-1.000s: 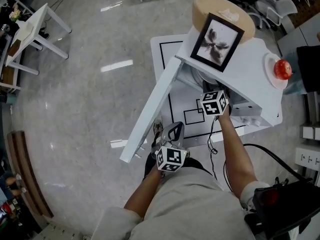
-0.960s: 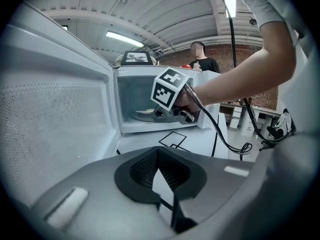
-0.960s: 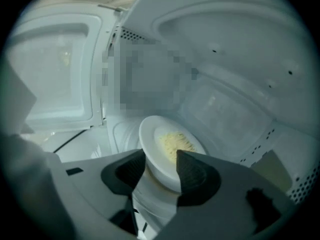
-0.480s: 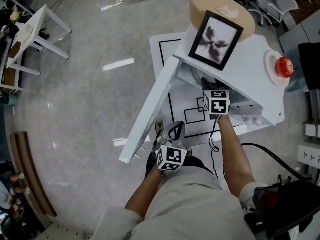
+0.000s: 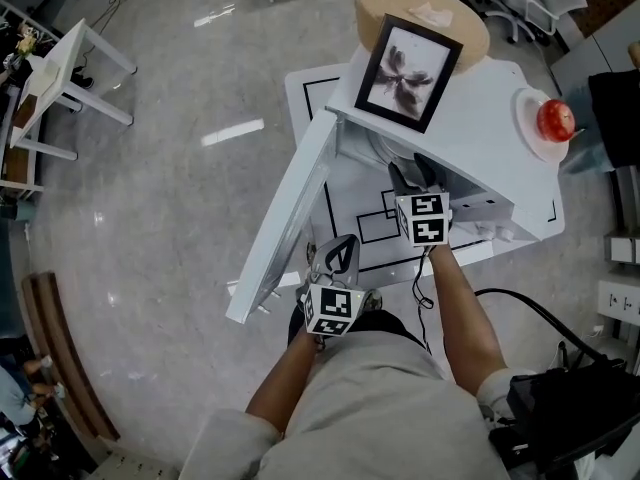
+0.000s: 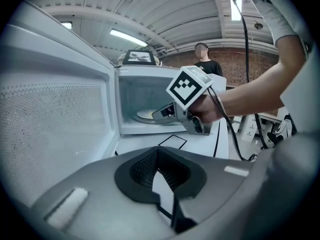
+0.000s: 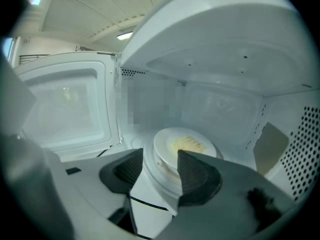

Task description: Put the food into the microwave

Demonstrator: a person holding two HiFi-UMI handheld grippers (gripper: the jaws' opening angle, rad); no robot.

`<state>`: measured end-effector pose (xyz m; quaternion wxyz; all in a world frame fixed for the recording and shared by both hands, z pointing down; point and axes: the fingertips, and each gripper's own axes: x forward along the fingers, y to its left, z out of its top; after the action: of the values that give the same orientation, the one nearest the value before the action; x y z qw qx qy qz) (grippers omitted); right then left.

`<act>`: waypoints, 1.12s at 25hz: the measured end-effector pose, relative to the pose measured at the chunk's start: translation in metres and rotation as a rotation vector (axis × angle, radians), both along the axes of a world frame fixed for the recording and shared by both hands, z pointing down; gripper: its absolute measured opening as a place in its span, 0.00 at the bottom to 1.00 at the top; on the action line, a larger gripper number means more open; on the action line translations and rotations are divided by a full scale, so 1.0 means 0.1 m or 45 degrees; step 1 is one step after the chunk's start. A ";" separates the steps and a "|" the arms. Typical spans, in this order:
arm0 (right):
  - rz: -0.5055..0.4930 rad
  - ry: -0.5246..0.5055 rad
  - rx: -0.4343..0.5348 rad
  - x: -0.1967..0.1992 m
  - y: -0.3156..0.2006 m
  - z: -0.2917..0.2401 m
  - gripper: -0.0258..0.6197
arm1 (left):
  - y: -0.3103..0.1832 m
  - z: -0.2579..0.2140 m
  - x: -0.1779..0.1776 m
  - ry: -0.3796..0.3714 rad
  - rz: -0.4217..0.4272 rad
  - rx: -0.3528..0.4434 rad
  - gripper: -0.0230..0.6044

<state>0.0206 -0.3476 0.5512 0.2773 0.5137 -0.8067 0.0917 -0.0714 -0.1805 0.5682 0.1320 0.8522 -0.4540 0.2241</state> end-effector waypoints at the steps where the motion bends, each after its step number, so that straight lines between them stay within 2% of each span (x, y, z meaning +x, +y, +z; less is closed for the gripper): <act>1: -0.012 0.008 0.018 0.00 0.05 -0.03 0.39 | -0.01 -0.02 0.00 0.008 -0.006 0.003 0.05; 3: -0.027 0.030 0.054 0.01 0.15 -0.09 0.38 | -0.04 -0.05 0.02 0.027 -0.016 0.009 0.05; 4: -0.025 0.036 0.074 0.03 0.20 -0.12 0.28 | -0.06 -0.07 0.03 0.040 -0.021 0.014 0.05; 5: -0.025 0.034 0.094 0.04 0.26 -0.16 0.06 | -0.07 -0.09 0.04 0.054 -0.027 0.019 0.05; 11: -0.158 -0.061 0.095 -0.11 0.74 -0.30 0.06 | -0.07 -0.26 0.16 0.096 -0.022 0.062 0.05; 20: -0.154 -0.222 0.121 -0.12 1.17 -0.65 0.06 | -0.06 -0.47 0.29 0.144 -0.020 0.092 0.05; 28: -0.199 -0.230 0.122 -0.20 1.48 -0.82 0.06 | -0.03 -0.74 0.37 0.174 0.002 0.150 0.05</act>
<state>0.0003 -0.1993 0.4687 0.1851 0.4516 -0.8694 0.0769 -0.0349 -0.1839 0.4943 0.1120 0.8722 -0.4556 0.1384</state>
